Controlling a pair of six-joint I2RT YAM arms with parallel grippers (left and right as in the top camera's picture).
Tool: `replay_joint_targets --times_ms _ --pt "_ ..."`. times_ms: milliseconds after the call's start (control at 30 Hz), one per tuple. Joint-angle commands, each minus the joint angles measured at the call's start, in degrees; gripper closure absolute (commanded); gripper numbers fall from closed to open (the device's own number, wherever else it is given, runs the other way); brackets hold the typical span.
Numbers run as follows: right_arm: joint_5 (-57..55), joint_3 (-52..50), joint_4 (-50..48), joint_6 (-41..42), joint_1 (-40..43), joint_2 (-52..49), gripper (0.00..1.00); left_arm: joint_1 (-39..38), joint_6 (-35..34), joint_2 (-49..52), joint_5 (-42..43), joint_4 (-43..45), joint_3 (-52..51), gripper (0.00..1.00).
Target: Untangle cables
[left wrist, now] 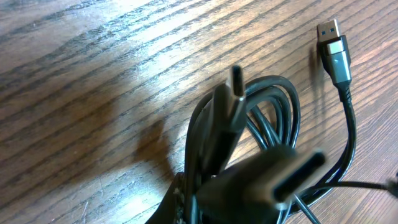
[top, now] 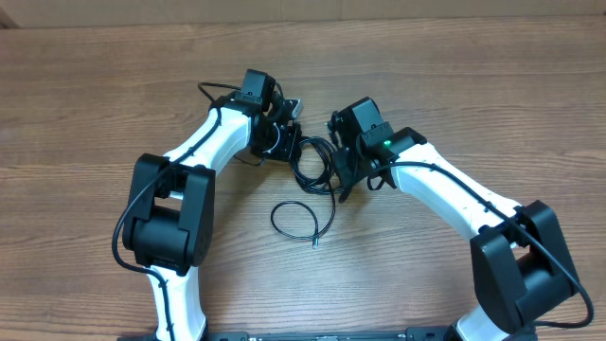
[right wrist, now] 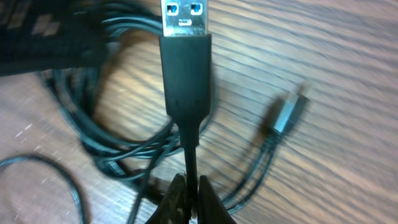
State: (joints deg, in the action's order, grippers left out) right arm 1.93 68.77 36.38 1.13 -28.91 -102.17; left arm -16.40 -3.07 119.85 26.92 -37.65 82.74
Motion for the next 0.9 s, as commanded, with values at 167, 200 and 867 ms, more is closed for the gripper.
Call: replay_joint_targets --times_ms 167,200,867 --pt "-4.92 -0.24 -0.79 9.14 -0.28 -5.03 0.96 0.26 -0.39 -1.14 -0.33 0.22 -0.02 0.96" --pt "-4.9 -0.24 -0.94 9.38 -0.26 -6.1 0.96 0.26 -0.42 -1.14 -0.33 0.22 -0.02 0.96" --pt "-8.52 -0.24 19.52 21.73 2.84 -16.11 0.86 0.66 -10.93 -1.14 -21.84 -2.93 -0.02 0.85"
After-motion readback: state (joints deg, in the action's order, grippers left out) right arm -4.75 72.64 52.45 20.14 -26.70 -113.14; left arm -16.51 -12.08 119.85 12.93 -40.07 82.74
